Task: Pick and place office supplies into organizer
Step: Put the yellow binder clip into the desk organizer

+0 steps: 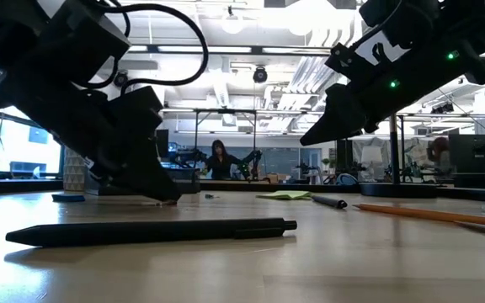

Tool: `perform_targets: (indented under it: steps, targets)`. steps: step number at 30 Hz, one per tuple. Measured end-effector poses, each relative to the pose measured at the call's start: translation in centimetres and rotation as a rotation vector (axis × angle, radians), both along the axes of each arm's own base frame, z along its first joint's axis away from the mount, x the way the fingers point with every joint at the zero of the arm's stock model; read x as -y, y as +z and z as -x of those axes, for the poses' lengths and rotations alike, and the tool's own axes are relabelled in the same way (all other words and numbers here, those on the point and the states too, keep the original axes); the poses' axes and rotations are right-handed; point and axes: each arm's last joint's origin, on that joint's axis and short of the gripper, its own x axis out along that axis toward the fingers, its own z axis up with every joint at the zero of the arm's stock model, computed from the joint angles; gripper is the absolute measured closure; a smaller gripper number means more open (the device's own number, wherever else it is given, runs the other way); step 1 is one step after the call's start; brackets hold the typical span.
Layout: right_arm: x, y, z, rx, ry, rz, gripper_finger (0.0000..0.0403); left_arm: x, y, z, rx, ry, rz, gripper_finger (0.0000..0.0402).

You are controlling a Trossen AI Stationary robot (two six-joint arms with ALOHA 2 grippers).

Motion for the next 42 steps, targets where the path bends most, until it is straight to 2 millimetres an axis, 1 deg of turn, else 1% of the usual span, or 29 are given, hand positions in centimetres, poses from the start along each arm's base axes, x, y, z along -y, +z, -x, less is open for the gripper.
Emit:
perform_targets:
  steps: [8, 20, 23, 29, 35, 38, 42]
  targets:
    - [0.0, 0.0, 0.0, 0.0, 0.0, 0.0, 0.0269, -0.3, -0.1, 0.1, -0.012, 0.038, -0.043, 0.0268]
    - [0.0, 0.0, 0.0, -0.001, 0.0, 0.0, 0.0269, -0.2, -0.1, 0.1, -0.015, 0.026, -0.027, 0.0268]
    - [0.0, 0.0, 0.0, -0.001, 0.0, 0.0, 0.0269, -0.1, -0.4, -0.1, -0.021, 0.032, -0.033, 0.0268]
    - [0.0, 0.0, 0.0, -0.006, 0.001, 0.001, 0.0269, 0.1, -1.2, -1.3, -0.038, 0.046, -0.058, 0.0268]
    - [0.0, -0.2, 0.1, -0.021, -0.005, -0.002, 0.0269, 0.0, -1.3, -1.2, -0.051, 0.051, -0.067, 0.0268]
    - [0.0, -0.3, 0.2, -0.029, -0.004, -0.001, 0.0269, 0.0, -1.4, -1.1, -0.066, 0.05, -0.068, 0.0279]
    - [0.0, -0.3, 0.2, -0.03, -0.007, -0.005, 0.0269, 0.0, -1.4, -1.0, -0.07, 0.053, -0.069, 0.0316]
